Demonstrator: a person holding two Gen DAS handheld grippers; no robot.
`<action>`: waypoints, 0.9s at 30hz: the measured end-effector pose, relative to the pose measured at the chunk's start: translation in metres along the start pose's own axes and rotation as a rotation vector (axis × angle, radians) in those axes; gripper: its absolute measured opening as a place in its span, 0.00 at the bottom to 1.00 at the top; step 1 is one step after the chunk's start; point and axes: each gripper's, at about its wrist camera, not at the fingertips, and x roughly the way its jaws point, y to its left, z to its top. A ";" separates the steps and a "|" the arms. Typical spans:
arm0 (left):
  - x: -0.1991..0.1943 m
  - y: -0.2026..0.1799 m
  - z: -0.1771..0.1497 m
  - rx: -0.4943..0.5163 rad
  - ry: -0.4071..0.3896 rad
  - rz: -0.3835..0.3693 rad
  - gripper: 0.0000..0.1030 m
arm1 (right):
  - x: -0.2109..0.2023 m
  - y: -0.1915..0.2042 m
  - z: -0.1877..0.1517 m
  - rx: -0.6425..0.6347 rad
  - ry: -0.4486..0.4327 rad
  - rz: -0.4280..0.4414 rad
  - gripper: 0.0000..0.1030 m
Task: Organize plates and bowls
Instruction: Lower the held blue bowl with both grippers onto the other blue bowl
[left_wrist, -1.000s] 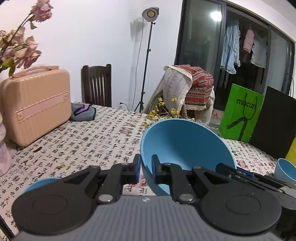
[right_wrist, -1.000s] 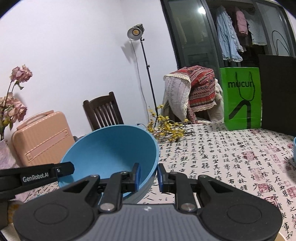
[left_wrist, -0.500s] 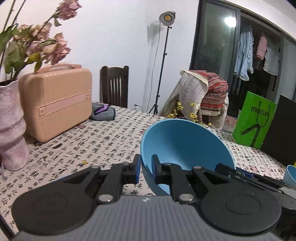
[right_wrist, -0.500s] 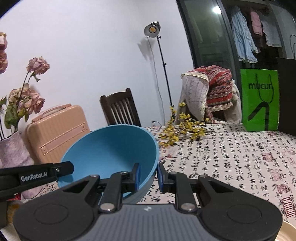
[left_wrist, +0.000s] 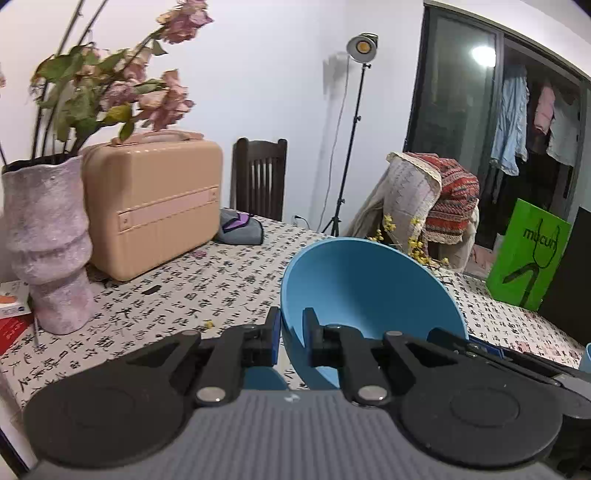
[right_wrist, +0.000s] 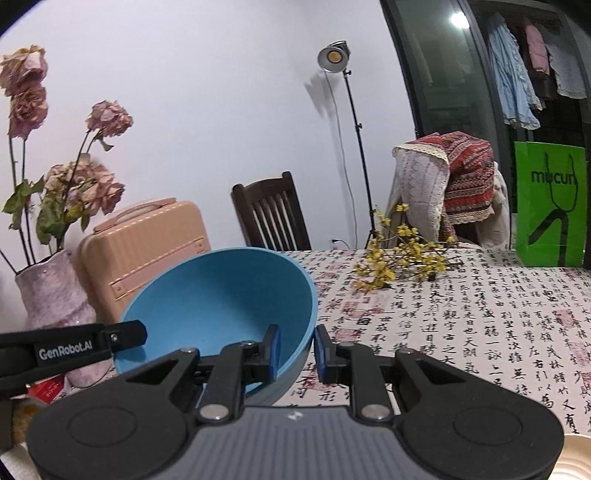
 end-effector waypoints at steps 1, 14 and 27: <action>-0.001 0.003 0.000 -0.004 -0.002 0.005 0.12 | 0.001 0.003 0.000 -0.003 0.001 0.006 0.18; -0.018 0.042 -0.001 -0.052 -0.022 0.079 0.12 | 0.008 0.042 -0.004 -0.046 0.018 0.088 0.18; -0.033 0.070 -0.007 -0.091 -0.033 0.123 0.11 | 0.014 0.073 -0.015 -0.083 0.048 0.145 0.18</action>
